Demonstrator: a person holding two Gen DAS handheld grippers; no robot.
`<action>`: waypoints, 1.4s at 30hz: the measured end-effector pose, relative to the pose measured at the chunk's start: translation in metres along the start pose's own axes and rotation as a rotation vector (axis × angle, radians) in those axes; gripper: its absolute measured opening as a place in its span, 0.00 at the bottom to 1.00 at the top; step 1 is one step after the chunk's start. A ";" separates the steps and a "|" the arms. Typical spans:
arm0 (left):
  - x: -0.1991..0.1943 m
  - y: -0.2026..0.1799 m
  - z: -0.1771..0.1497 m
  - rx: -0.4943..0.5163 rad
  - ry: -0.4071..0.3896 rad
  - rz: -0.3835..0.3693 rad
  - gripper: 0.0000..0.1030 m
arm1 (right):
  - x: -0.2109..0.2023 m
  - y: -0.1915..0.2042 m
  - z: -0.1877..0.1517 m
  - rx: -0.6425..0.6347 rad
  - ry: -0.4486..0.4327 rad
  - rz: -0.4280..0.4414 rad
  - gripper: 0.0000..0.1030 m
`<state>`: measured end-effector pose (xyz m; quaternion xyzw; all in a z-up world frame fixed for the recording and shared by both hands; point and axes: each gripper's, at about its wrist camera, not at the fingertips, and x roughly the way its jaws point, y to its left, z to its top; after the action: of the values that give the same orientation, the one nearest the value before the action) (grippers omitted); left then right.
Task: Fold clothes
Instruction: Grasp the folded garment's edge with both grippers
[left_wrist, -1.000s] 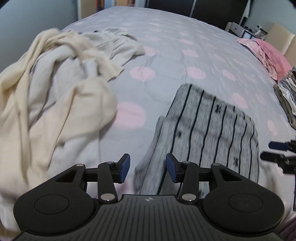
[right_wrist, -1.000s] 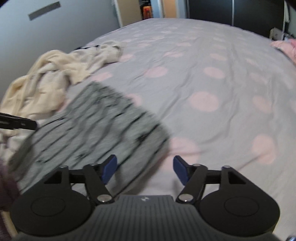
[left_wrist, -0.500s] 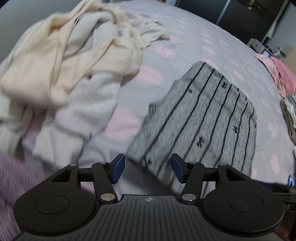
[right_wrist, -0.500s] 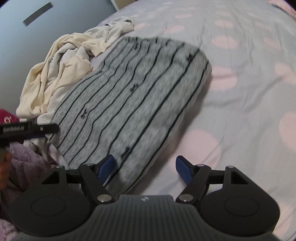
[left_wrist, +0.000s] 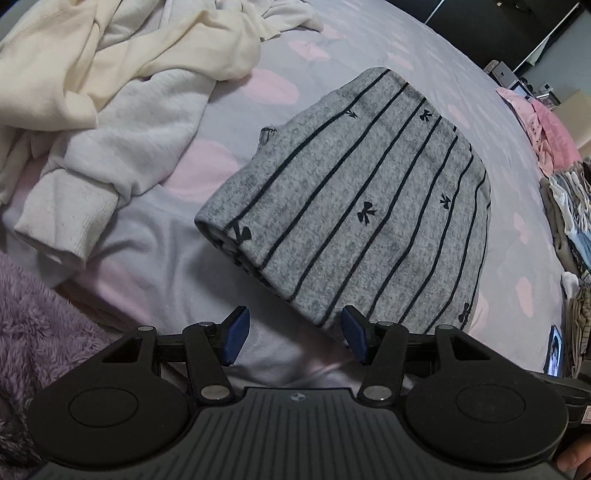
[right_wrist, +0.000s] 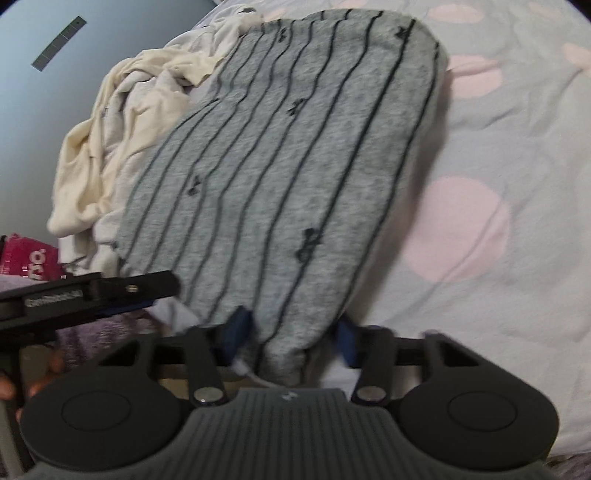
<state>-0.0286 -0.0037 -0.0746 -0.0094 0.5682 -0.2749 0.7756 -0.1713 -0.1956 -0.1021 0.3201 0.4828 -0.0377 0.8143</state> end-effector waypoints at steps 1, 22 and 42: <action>0.000 -0.001 0.000 0.001 -0.002 -0.002 0.52 | 0.000 0.001 0.001 0.007 0.005 0.008 0.38; -0.002 0.012 -0.003 -0.394 0.003 -0.315 0.55 | -0.033 -0.001 0.050 0.262 -0.082 0.257 0.23; 0.047 0.011 -0.015 -0.772 -0.062 -0.324 0.55 | -0.036 -0.016 0.038 0.312 -0.060 0.264 0.22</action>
<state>-0.0280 -0.0105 -0.1252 -0.3966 0.5971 -0.1598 0.6787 -0.1676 -0.2382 -0.0684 0.5016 0.4006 -0.0143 0.7666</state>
